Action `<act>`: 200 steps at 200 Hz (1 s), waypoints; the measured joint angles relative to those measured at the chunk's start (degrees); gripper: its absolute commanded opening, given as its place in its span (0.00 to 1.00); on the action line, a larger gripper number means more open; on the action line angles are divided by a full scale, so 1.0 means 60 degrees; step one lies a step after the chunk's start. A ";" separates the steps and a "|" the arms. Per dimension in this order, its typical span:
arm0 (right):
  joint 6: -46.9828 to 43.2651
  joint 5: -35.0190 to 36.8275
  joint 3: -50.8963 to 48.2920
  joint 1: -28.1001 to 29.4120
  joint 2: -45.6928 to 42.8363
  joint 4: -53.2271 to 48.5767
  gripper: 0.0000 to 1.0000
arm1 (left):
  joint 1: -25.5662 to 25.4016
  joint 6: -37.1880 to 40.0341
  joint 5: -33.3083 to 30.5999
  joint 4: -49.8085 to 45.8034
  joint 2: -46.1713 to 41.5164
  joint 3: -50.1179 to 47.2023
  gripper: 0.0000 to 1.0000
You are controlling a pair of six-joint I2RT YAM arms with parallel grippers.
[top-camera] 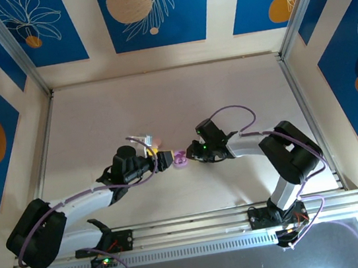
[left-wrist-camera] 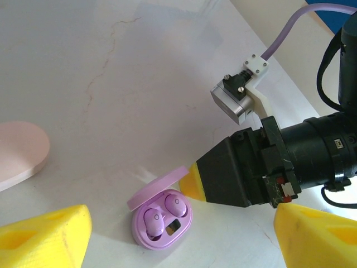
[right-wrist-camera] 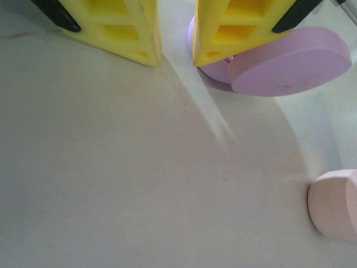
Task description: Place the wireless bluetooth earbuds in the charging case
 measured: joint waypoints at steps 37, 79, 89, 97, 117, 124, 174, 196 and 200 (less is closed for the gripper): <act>0.0033 0.0073 -0.0007 0.0113 -0.0036 -0.0044 0.22 | 0.0000 0.0018 0.0000 0.0004 0.0000 0.0000 0.85; 0.0033 0.0146 -0.0036 0.0168 -0.0288 -0.0288 0.23 | 0.0000 0.0022 -0.0004 0.0007 -0.0109 -0.0040 0.85; 0.0033 0.0186 -0.0076 0.0168 -0.0397 -0.0299 0.23 | 0.0000 0.0022 -0.0011 0.0004 -0.0149 -0.0055 0.85; 0.0033 0.0204 -0.0117 0.0168 -0.0510 -0.0339 0.23 | 0.0000 0.0022 -0.0022 0.0007 -0.0171 -0.0058 0.85; 0.0033 0.0248 -0.0215 0.0168 -0.0794 -0.0474 0.22 | 0.0000 0.0022 -0.0069 0.0015 -0.0237 -0.0102 0.85; 0.0025 0.0255 -0.0240 0.0168 -0.0882 -0.0499 0.23 | 0.0000 0.0022 -0.0073 0.0015 -0.0262 -0.0131 0.85; 0.0029 0.0441 -0.0393 0.0157 -0.1348 -0.0703 0.23 | -0.0004 0.0022 -0.0186 0.0018 -0.0568 -0.0277 0.86; 0.0029 0.0474 -0.0412 0.0157 -0.1519 -0.0816 0.23 | -0.0004 0.0022 -0.0262 0.0058 -0.0838 -0.0433 0.88; 0.0029 0.0474 -0.0412 0.0157 -0.1563 -0.0845 0.23 | -0.0004 0.0022 -0.0284 0.0073 -0.0885 -0.0466 0.88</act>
